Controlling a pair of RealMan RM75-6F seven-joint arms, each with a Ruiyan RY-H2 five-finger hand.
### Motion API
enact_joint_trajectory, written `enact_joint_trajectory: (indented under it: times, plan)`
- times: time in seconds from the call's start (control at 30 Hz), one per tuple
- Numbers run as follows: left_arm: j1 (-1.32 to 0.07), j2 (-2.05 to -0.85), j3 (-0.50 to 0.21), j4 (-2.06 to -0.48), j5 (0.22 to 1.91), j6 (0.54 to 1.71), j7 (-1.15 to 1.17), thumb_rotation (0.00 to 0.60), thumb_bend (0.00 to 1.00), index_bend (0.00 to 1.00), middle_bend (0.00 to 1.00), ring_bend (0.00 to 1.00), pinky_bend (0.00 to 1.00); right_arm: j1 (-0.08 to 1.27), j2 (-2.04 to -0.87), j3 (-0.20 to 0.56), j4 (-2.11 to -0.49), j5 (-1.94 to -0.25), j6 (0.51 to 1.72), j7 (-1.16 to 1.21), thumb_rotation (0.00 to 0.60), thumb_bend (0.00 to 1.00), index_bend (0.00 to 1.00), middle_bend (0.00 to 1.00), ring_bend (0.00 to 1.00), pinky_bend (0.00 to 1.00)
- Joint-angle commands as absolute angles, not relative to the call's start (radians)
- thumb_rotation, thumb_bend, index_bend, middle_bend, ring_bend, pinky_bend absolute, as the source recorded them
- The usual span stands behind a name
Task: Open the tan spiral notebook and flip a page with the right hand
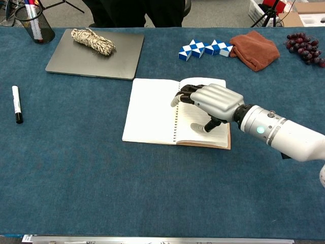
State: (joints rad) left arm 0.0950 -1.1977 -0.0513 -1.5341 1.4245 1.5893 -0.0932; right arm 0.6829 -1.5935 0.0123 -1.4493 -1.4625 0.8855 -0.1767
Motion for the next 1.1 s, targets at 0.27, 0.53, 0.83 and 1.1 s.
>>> enact_joint_trajectory:
  times: [0.27, 0.53, 0.83, 1.1]
  plan:
    - [0.097, -1.198, -0.049, -1.534, 1.430, 1.594, -0.091, 0.600, 0.06, 0.27, 0.23, 0.20, 0.37, 0.710, -1.541, -0.026, -1.477, -1.471, 0.812, -0.179, 0.600, 0.33, 0.24, 0.20, 0.08, 0.17]
    - [0.091, -1.195, -0.054, -1.539, 1.429, 1.589, -0.085, 0.600, 0.06, 0.27, 0.23, 0.20, 0.37, 0.731, -1.463, -0.041, -1.542, -1.395, 0.727, -0.255, 0.600, 0.33, 0.24, 0.23, 0.11, 0.17]
    - [0.082, -1.190, -0.058, -1.556, 1.435, 1.587, -0.064, 0.600, 0.06, 0.27, 0.23, 0.20, 0.37, 0.693, -1.401, -0.018, -1.613, -1.391, 0.832, -0.261, 0.600, 0.33, 0.24, 0.23, 0.11, 0.17]
    - [0.070, -1.183, -0.063, -1.570, 1.437, 1.581, -0.046, 0.600, 0.06, 0.27, 0.23, 0.20, 0.37, 0.655, -1.351, 0.012, -1.640, -1.444, 0.956, -0.217, 0.600, 0.33, 0.24, 0.23, 0.11, 0.17]
